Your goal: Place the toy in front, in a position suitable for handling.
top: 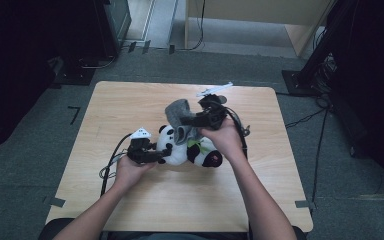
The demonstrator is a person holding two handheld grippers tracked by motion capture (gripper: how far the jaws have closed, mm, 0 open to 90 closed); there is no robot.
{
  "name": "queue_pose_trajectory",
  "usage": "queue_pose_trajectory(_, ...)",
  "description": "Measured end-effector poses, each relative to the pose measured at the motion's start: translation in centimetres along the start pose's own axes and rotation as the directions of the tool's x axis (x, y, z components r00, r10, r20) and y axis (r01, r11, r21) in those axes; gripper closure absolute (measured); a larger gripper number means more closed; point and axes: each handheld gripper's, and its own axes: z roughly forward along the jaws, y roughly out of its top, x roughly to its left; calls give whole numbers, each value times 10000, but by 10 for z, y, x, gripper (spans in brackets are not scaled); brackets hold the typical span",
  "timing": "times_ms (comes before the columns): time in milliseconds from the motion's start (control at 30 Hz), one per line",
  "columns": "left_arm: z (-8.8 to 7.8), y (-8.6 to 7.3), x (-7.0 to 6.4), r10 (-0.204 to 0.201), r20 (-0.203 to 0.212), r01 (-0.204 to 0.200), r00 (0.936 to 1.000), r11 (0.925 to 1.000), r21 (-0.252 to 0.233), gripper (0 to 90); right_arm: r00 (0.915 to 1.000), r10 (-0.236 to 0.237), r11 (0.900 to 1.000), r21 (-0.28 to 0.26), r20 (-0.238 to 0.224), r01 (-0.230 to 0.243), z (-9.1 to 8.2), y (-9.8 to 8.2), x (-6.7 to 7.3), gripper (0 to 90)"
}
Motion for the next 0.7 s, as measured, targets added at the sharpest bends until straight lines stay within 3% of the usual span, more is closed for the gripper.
queue_pose_trajectory(167, -2, 3, 4, -70, -202, 70, 9998, 10000, 1, 497, 9989, 253, 9944, 1037, -406, -210, 49, -6, 4, 769)
queue_pose_trajectory(233, -2, 3, 8, -130, -248, 132, 9996, 9998, 114, 502, 10000, 71, 9867, 1623, 22, -73, 68, -13, 0, 769)
queue_pose_trajectory(267, -2, 2, 9, -209, -186, 210, 9996, 9998, 60, 502, 9999, 110, 9893, 1455, -86, -96, 70, -15, -3, 769)
queue_pose_trajectory(367, -1, 3, 8, -126, -220, 126, 9997, 9999, 5, 503, 9995, 299, 9893, 1433, -106, -281, 68, -14, -8, 769)
queue_pose_trajectory(500, -1, 3, 8, -173, -195, 172, 9997, 9999, -18, 503, 9989, 45, 9872, 1588, 468, -119, 57, -13, -13, 768)
queue_pose_trajectory(600, -1, 3, 8, -157, -185, 156, 9997, 9999, -23, 503, 9965, 270, 9862, 1605, 790, -395, 46, -14, -23, 768)
queue_pose_trajectory(700, -2, 2, 8, -85, -157, 84, 9998, 10000, -22, 502, 9879, 416, 9832, 1696, 1496, -671, 35, -19, -38, 769)
